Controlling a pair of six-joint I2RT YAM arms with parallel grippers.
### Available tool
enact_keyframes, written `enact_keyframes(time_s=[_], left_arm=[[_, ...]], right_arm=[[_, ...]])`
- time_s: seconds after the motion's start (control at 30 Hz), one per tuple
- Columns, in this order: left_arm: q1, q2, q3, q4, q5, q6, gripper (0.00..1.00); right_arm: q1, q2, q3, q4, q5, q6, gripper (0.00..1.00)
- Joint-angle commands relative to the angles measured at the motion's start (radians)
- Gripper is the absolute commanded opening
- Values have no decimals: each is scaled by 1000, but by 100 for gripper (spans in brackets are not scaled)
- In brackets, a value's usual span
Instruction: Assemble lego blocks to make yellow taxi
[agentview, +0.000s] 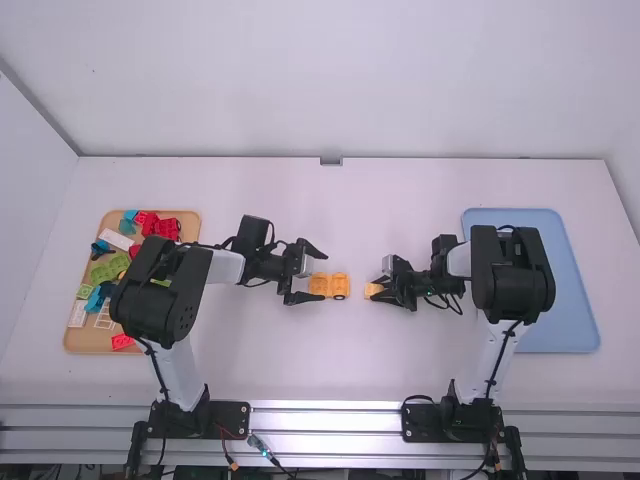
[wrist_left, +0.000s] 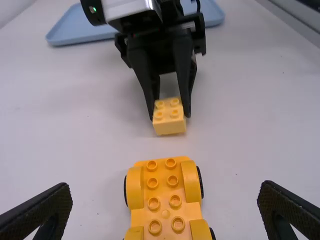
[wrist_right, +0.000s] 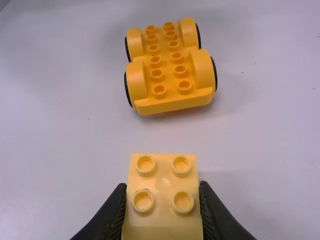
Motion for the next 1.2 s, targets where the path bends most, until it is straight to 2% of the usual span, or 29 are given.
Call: enact_keyframes(time_s=[0.0,0.17,0.33,0.4,0.5,0.53,0.6,0.77,0.87,1.03,1.17], left_arm=[[-27,40,2,2,-72,-6,99],[-41,101,2,58,-82,-7,99],[-48,143,2,106,-84,-16,99],[-49,159,2,149,-82,-66,100],[-48,180,2,204,-82,-113,95],[-49,186,2,217,-82,-123,91],[-48,192,4,216,-87,-130,76],[-48,192,3,209,-83,-130,71],[-48,192,3,205,-83,-130,64],[-49,192,3,205,-82,-130,62],[-49,192,3,205,-82,-130,58]], right_arm=[[18,-23,64,-74,-15,-25,11],[57,-73,153,-317,-33,-202,14],[99,-117,164,-340,-38,-201,12],[122,-134,152,-278,-36,-123,11],[147,-151,137,-174,-16,-2,10],[156,-158,132,-142,-7,43,9],[185,-179,107,-38,28,167,9],[230,-196,42,154,72,318,8],[246,-196,5,220,82,364,8],[272,-196,-65,310,105,366,10],[287,-195,-106,388,106,383,8]])
